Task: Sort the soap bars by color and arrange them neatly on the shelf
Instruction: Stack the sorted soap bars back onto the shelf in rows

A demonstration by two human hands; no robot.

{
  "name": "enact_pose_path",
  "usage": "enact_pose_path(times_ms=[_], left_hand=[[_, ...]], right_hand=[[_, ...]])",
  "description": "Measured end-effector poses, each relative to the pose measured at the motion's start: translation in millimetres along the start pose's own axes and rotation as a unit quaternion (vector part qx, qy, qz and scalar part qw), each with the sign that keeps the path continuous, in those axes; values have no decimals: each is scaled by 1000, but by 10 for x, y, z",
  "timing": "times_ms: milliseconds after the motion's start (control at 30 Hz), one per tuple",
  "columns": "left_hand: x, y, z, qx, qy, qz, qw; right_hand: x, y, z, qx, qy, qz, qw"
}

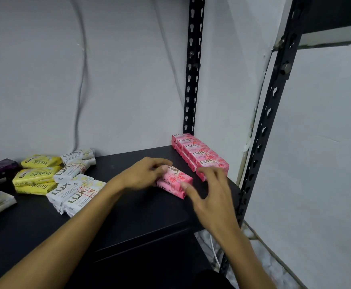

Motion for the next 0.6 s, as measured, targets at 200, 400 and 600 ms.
enact_pose_path(times_ms=[200,400,600], left_hand=[[59,-124,34,-9,41,97,994],[313,-362,126,-79,70,178,978],[588,-727,52,-51,58,182,980]], right_hand=[[5,-67,167,-46,39,-27,998],[231,195,198,4,26,15,1000],[190,339,297,105,58,149,982]])
Point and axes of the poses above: each hand's wrist, its own z-axis away from the middle knuckle, its own y-axis out of the back of the hand, x = y × z, the point moved 4 cm from there along -z, towards the middle knuckle, and after that the axes turned 9 degrees about x, right-handed, at the moved point
